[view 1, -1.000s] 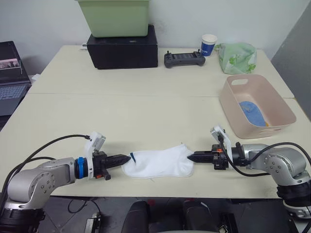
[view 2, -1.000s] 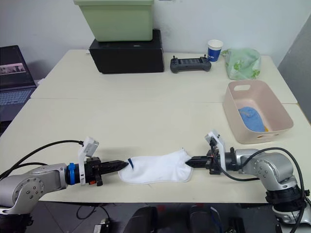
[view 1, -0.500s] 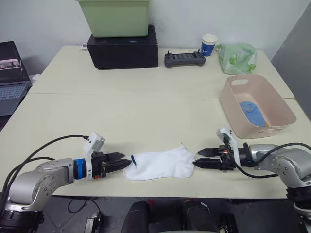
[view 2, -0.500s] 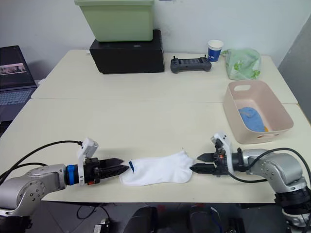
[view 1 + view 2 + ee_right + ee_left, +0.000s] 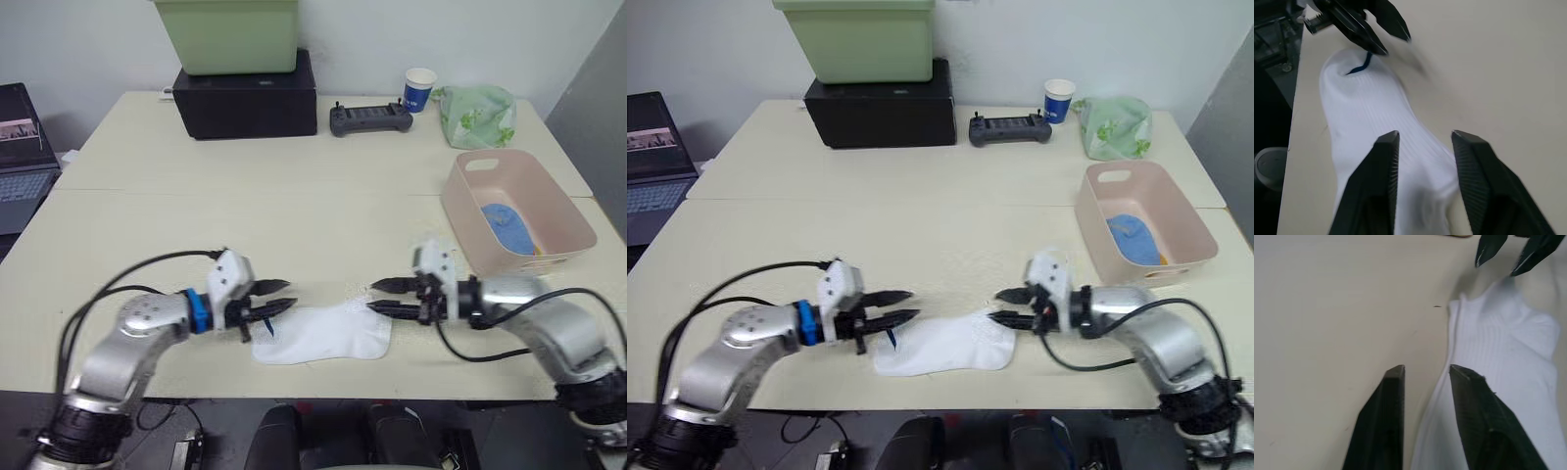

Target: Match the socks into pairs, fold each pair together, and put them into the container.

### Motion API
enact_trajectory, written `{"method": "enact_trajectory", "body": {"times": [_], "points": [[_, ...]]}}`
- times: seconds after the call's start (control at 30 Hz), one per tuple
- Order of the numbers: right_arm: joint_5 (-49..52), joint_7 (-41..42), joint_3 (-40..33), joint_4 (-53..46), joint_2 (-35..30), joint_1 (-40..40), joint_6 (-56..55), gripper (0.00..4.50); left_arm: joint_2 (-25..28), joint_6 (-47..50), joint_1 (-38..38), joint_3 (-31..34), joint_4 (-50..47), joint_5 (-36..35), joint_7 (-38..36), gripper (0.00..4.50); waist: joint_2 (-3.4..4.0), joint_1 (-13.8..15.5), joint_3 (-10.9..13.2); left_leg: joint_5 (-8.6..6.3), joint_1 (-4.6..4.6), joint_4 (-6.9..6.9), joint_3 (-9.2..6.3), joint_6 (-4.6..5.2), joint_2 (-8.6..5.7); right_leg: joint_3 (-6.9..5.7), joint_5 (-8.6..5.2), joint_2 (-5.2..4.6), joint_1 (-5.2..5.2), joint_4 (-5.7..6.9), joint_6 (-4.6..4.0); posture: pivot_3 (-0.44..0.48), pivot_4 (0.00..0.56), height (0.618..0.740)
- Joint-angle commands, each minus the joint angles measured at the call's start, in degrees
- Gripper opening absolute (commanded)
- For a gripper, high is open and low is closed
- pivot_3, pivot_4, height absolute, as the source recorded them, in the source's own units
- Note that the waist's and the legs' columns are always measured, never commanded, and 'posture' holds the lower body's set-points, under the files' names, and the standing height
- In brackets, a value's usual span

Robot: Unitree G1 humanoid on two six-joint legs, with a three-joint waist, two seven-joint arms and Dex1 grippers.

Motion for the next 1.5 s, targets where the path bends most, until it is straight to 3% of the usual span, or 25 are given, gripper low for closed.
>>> {"method": "enact_trajectory", "body": {"times": [0.03,0.1,0.23,0.37,0.5,0.67,0.77,0.87,0.97,1.07,1.13,1.33,1.5], "points": [[-5.9,-0.5,3.5,3.9,2.2,1.5,-7.1,0.41,-0.9,-5.8,0.7,-2.0,-0.4,4.5,0.5,0.27,0.00,0.1,0.0,0.00,0.00,0.00,0.00,0.00,0.00,0.00,0.00,0.00,0.01,0.01,0.00,0.000,0.150,0.740],[-10.4,-0.2,5.5,7.6,2.3,2.1,-11.7,0.01,-0.4,-8.9,1.6,-3.4,1.2,7.2,-0.1,0.00,0.00,0.1,0.0,0.00,0.01,0.04,0.00,0.00,-0.04,-0.01,0.00,-0.01,0.02,0.04,-0.01,0.000,0.150,0.740],[-14.9,0.3,6.7,13.8,1.9,3.3,-17.0,0.01,1.4,-18.0,4.1,-4.8,6.3,13.7,-0.4,0.00,0.00,0.0,0.0,0.00,0.13,0.03,0.08,0.01,-0.06,-0.01,0.00,-0.02,0.09,0.05,-0.01,0.000,0.150,0.740],[-15.0,1.4,4.8,13.9,0.3,4.0,-18.0,0.01,2.6,-22.5,5.0,-3.6,11.1,16.1,0.4,0.00,0.03,0.1,-0.1,0.00,0.32,0.00,-0.01,0.01,-0.02,-0.02,0.00,-0.02,0.33,0.04,-0.01,0.000,0.150,0.740],[-12.5,3.4,1.6,10.0,-2.5,4.6,-15.3,0.01,2.8,-23.1,4.9,-1.2,14.1,14.3,0.9,0.00,0.04,0.1,-0.1,-0.02,0.88,-0.05,-0.01,0.03,-0.03,-0.04,-0.01,-0.03,0.96,-0.16,0.00,0.000,0.150,0.740],[-9.0,5.2,-2.1,5.5,-5.2,6.3,-12.2,0.01,3.4,-24.0,4.8,0.6,14.5,12.5,-1.0,0.00,0.04,0.0,-0.1,-0.02,0.87,-0.06,-0.06,0.03,-0.01,-0.07,-0.01,-0.03,0.97,-0.16,0.00,0.000,0.150,0.740],[-2.0,4.5,-6.4,0.7,-4.6,6.8,-4.7,0.01,2.7,-18.3,5.7,2.5,9.4,5.9,-2.3,0.00,0.05,-0.2,-0.1,-0.02,0.87,-0.07,-0.05,0.03,0.03,-0.06,-0.01,-0.01,0.95,-0.12,0.00,0.000,0.150,0.740],[3.0,2.9,-9.7,-2.7,-4.6,6.5,2.5,0.01,3.3,-17.1,5.8,3.2,6.3,4.4,-3.0,0.00,0.04,-0.1,-0.1,-0.02,0.80,-0.07,-0.09,0.03,0.03,-0.10,-0.01,-0.01,0.92,-0.14,0.00,0.000,0.150,0.740],[7.6,1.0,-13.0,-5.1,-4.9,6.1,9.1,0.54,4.3,-14.9,5.9,4.8,3.1,1.9,-3.9,0.00,0.03,0.1,-0.1,-0.02,0.77,-0.05,-0.10,0.03,0.00,-0.11,-0.01,-0.03,0.93,-0.17,0.00,0.000,0.150,0.740],[9.0,-0.8,-13.6,-5.8,-4.8,5.7,12.7,1.59,4.7,-14.1,5.9,5.9,1.9,0.6,-4.8,0.17,0.03,0.0,-0.1,-0.02,0.79,-0.06,-0.10,0.03,0.00,-0.10,-0.01,-0.03,0.94,-0.18,0.00,0.000,0.150,0.740],[7.2,-2.9,-12.1,-5.1,-4.7,5.5,14.4,2.33,5.2,-13.6,6.4,6.5,1.0,-0.6,-6.3,0.61,0.03,0.0,-0.1,-0.02,0.79,-0.07,-0.10,0.03,0.01,-0.11,-0.01,-0.02,0.93,-0.18,0.00,0.000,0.150,0.740],[4.8,-4.8,-5.8,-4.7,-2.4,5.7,16.6,4.46,5.3,-16.2,8.6,8.2,-2.5,-1.4,-8.0,2.51,0.03,0.0,0.0,-0.02,0.76,-0.10,-0.07,0.03,0.02,-0.08,-0.02,-0.01,0.88,-0.22,0.00,0.000,0.150,0.740],[3.1,-4.3,-2.6,-2.4,-2.3,5.3,18.9,4.46,5.4,-16.2,10.8,9.0,-3.3,-2.0,-8.8,2.51,0.03,0.0,0.0,-0.02,0.76,-0.10,-0.04,0.03,-0.01,-0.06,-0.02,-0.03,0.90,-0.27,0.01,0.000,0.150,0.740]]}}
